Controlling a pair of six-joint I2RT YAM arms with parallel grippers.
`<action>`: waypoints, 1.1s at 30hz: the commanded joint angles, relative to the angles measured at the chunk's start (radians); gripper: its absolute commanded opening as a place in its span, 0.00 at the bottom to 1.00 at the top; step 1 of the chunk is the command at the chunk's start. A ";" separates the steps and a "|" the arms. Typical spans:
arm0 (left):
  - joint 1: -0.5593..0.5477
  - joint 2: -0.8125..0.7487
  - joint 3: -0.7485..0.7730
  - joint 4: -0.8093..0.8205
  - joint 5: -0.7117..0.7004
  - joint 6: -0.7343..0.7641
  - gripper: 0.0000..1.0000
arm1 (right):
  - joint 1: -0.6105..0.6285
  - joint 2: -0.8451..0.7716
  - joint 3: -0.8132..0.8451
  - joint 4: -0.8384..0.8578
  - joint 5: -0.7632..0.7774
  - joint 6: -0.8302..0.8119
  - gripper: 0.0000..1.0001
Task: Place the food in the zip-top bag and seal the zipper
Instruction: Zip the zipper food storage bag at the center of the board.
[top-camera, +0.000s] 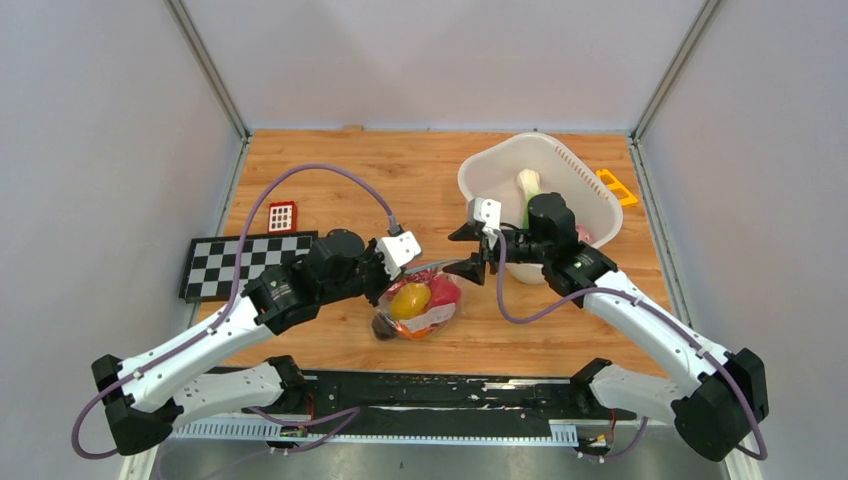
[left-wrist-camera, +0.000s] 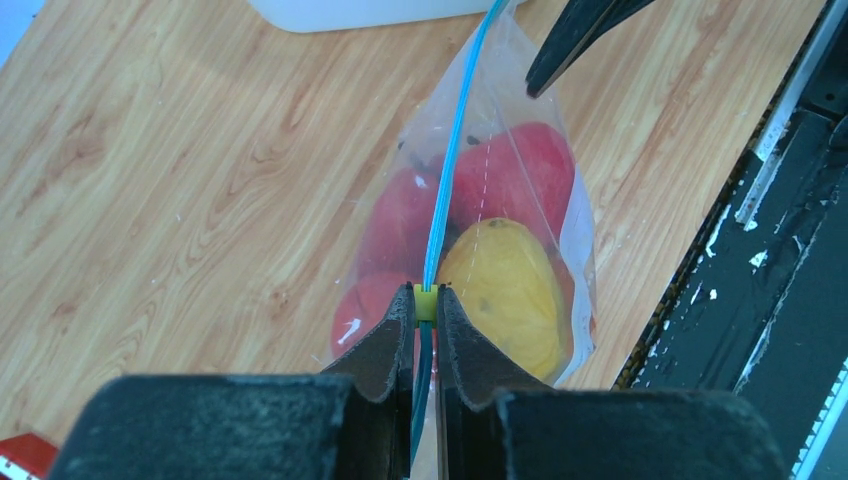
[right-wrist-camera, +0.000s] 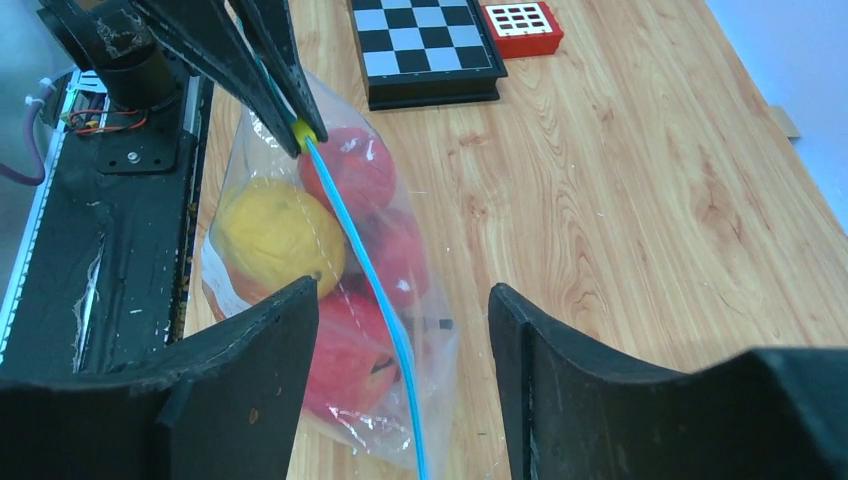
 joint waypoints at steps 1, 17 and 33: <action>0.003 0.040 0.065 0.041 0.058 0.023 0.00 | 0.008 0.066 0.091 -0.086 -0.068 -0.068 0.64; 0.003 0.053 0.065 0.048 0.058 0.015 0.00 | 0.033 0.127 0.096 -0.070 -0.046 -0.094 0.01; 0.003 -0.103 -0.058 -0.014 -0.214 -0.032 0.00 | -0.026 0.002 -0.051 0.169 0.310 0.099 0.00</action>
